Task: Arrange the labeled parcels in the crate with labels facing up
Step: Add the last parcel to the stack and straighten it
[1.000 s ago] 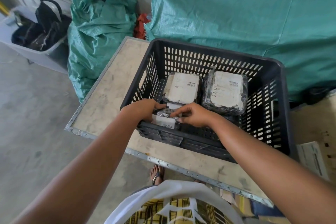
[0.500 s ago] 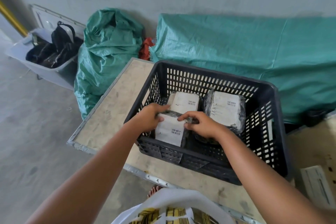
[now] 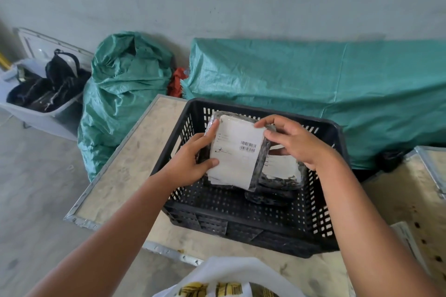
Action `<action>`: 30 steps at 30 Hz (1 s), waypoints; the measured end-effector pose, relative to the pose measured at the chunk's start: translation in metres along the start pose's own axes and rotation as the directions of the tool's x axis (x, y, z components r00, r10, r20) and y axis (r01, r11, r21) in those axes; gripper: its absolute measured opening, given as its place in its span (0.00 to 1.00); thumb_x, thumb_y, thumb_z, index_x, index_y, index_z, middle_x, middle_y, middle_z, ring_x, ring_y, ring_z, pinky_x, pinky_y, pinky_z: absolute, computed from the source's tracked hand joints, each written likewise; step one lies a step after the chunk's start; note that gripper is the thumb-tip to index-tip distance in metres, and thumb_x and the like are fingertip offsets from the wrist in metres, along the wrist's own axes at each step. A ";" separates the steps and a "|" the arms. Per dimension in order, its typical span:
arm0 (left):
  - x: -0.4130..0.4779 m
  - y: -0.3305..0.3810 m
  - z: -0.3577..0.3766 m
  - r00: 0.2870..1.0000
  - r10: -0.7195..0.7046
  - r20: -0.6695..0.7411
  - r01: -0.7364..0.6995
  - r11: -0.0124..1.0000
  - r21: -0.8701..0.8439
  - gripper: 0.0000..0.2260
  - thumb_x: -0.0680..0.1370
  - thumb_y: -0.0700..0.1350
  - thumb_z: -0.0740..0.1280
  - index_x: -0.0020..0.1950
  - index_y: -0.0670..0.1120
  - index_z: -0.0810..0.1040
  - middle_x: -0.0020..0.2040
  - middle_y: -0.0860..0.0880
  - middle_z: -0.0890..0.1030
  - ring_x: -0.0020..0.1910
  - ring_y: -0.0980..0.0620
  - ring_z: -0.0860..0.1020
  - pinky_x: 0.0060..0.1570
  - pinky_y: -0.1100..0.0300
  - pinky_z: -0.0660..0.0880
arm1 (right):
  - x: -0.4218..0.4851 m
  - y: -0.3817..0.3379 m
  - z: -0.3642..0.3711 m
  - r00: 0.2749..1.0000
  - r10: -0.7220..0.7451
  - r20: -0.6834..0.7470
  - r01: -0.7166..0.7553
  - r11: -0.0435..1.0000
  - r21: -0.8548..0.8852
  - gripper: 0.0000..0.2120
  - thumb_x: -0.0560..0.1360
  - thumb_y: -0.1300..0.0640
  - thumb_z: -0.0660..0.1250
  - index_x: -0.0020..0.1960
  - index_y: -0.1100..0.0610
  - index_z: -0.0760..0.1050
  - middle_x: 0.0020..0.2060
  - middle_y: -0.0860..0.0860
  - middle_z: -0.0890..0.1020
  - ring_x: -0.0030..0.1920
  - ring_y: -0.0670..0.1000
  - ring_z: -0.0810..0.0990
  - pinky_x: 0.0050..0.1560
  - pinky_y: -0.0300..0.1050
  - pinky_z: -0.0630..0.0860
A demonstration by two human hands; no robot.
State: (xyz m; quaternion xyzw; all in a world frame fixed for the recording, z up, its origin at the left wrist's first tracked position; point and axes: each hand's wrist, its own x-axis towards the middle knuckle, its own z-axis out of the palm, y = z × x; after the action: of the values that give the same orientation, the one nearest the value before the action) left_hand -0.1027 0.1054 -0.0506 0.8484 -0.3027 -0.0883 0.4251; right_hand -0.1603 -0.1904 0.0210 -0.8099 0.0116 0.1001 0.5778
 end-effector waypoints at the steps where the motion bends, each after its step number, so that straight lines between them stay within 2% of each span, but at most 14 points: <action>1: 0.003 0.000 0.001 1.000 -0.015 -0.007 0.014 0.999 -0.037 0.44 0.79 0.42 0.73 0.80 0.71 0.49 0.65 0.59 0.74 0.67 0.60 0.73 0.69 0.60 0.69 | 0.001 0.000 0.001 0.998 -0.042 -0.053 0.040 0.998 -0.042 0.12 0.84 0.52 0.65 0.58 0.35 0.81 0.62 0.42 0.79 0.62 0.44 0.78 0.64 0.51 0.75; 3: 0.009 0.000 0.004 0.999 -0.034 -0.011 0.032 0.992 -0.123 0.43 0.79 0.40 0.73 0.79 0.72 0.52 0.68 0.58 0.76 0.68 0.64 0.72 0.71 0.63 0.68 | 0.005 0.004 0.006 0.985 -0.115 -0.129 0.105 0.991 -0.082 0.15 0.83 0.53 0.67 0.61 0.32 0.80 0.64 0.38 0.78 0.59 0.44 0.81 0.62 0.46 0.76; 5: 0.015 -0.003 0.006 0.999 -0.051 -0.007 0.048 0.970 -0.240 0.41 0.80 0.37 0.72 0.80 0.69 0.56 0.72 0.67 0.73 0.72 0.67 0.69 0.71 0.64 0.69 | 0.007 0.013 0.011 0.974 -0.157 -0.162 0.146 0.986 -0.080 0.20 0.81 0.54 0.71 0.64 0.31 0.77 0.68 0.36 0.76 0.56 0.41 0.82 0.58 0.35 0.77; 7: 0.023 -0.006 0.007 0.996 -0.084 -0.014 0.075 0.947 -0.313 0.39 0.80 0.36 0.71 0.78 0.70 0.60 0.71 0.73 0.71 0.71 0.68 0.70 0.68 0.63 0.71 | 0.010 0.024 0.015 0.967 -0.174 -0.185 0.157 0.982 -0.105 0.22 0.79 0.52 0.72 0.66 0.30 0.76 0.71 0.35 0.73 0.59 0.34 0.79 0.56 0.28 0.76; 10: 0.035 -0.014 0.006 0.991 -0.132 -0.030 0.111 0.923 -0.369 0.39 0.79 0.36 0.72 0.75 0.73 0.62 0.69 0.73 0.73 0.68 0.66 0.74 0.62 0.67 0.75 | 0.016 0.040 0.024 0.978 -0.128 -0.163 0.111 0.988 -0.111 0.27 0.77 0.48 0.74 0.69 0.26 0.70 0.73 0.34 0.69 0.61 0.31 0.77 0.60 0.33 0.74; 13: 0.049 -0.024 0.007 0.980 -0.195 -0.030 0.171 0.914 -0.369 0.39 0.79 0.36 0.73 0.77 0.70 0.63 0.66 0.76 0.73 0.67 0.69 0.74 0.62 0.67 0.75 | 0.027 0.056 0.035 0.983 -0.069 -0.170 0.041 0.986 -0.161 0.36 0.75 0.50 0.77 0.75 0.29 0.64 0.76 0.37 0.66 0.66 0.33 0.72 0.64 0.37 0.71; 15: 0.059 -0.031 0.011 0.973 -0.231 -0.023 0.209 0.915 -0.344 0.38 0.79 0.37 0.73 0.78 0.68 0.62 0.65 0.75 0.74 0.64 0.74 0.73 0.58 0.73 0.74 | 0.037 0.065 0.043 0.985 -0.020 -0.170 -0.011 0.984 -0.180 0.43 0.74 0.54 0.78 0.79 0.34 0.60 0.77 0.40 0.65 0.71 0.38 0.69 0.68 0.39 0.69; 17: 0.068 -0.038 0.018 0.968 -0.250 0.001 0.238 0.919 -0.314 0.38 0.79 0.36 0.72 0.80 0.65 0.62 0.69 0.67 0.73 0.61 0.75 0.74 0.55 0.76 0.74 | 0.048 0.073 0.054 0.986 0.034 -0.164 -0.062 0.984 -0.169 0.46 0.73 0.57 0.79 0.82 0.41 0.56 0.80 0.46 0.63 0.77 0.48 0.65 0.73 0.44 0.64; 19: 0.077 -0.046 0.025 0.967 -0.254 0.036 0.254 0.929 -0.270 0.38 0.79 0.34 0.70 0.81 0.62 0.60 0.71 0.64 0.71 0.58 0.77 0.74 0.51 0.76 0.74 | 0.057 0.082 0.064 0.982 0.076 -0.174 -0.106 0.980 -0.168 0.47 0.74 0.59 0.78 0.84 0.45 0.54 0.81 0.49 0.62 0.78 0.52 0.63 0.72 0.43 0.62; 21: 0.080 -0.052 0.033 0.967 -0.249 0.063 0.257 0.939 -0.227 0.39 0.80 0.33 0.68 0.81 0.63 0.58 0.71 0.68 0.66 0.54 0.81 0.72 0.47 0.80 0.71 | 0.061 0.089 0.073 0.976 0.095 -0.196 -0.132 0.974 -0.184 0.47 0.75 0.58 0.77 0.84 0.47 0.53 0.81 0.51 0.63 0.79 0.54 0.63 0.76 0.48 0.63; 23: 0.080 -0.059 0.041 0.961 -0.269 0.069 0.277 0.943 -0.184 0.40 0.80 0.34 0.68 0.80 0.67 0.55 0.73 0.70 0.61 0.57 0.79 0.70 0.47 0.83 0.67 | 0.065 0.093 0.078 0.967 0.095 -0.234 -0.148 0.965 -0.217 0.46 0.76 0.57 0.76 0.84 0.49 0.53 0.81 0.52 0.64 0.79 0.54 0.64 0.77 0.54 0.65; 25: 0.080 -0.066 0.046 0.952 -0.299 0.064 0.305 0.942 -0.139 0.41 0.81 0.35 0.67 0.80 0.69 0.51 0.74 0.66 0.60 0.56 0.78 0.68 0.44 0.84 0.67 | 0.070 0.096 0.081 0.965 0.092 -0.245 -0.158 0.951 -0.265 0.47 0.76 0.56 0.77 0.84 0.50 0.52 0.80 0.53 0.65 0.78 0.55 0.65 0.77 0.52 0.65; 27: 0.082 -0.073 0.049 0.947 -0.306 0.102 0.317 0.942 -0.113 0.40 0.81 0.36 0.66 0.82 0.66 0.50 0.75 0.62 0.60 0.56 0.74 0.69 0.43 0.84 0.68 | 0.075 0.100 0.085 0.969 0.116 -0.218 -0.181 0.934 -0.308 0.49 0.75 0.56 0.77 0.84 0.50 0.50 0.79 0.54 0.66 0.77 0.57 0.66 0.76 0.50 0.65; 30: 0.083 -0.080 0.053 0.937 -0.315 0.151 0.330 0.940 -0.091 0.39 0.82 0.35 0.65 0.83 0.61 0.48 0.77 0.62 0.56 0.55 0.75 0.70 0.42 0.83 0.68 | 0.080 0.106 0.088 0.967 0.172 -0.188 -0.227 0.916 -0.331 0.50 0.74 0.55 0.78 0.84 0.49 0.48 0.79 0.56 0.65 0.77 0.58 0.67 0.76 0.52 0.65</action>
State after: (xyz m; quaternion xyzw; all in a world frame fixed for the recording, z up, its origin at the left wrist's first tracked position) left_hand -0.0230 0.0574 -0.1365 0.8529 -0.1818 -0.2310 0.4315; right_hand -0.1093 -0.1353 -0.1191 -0.8994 0.1212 0.0957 0.4089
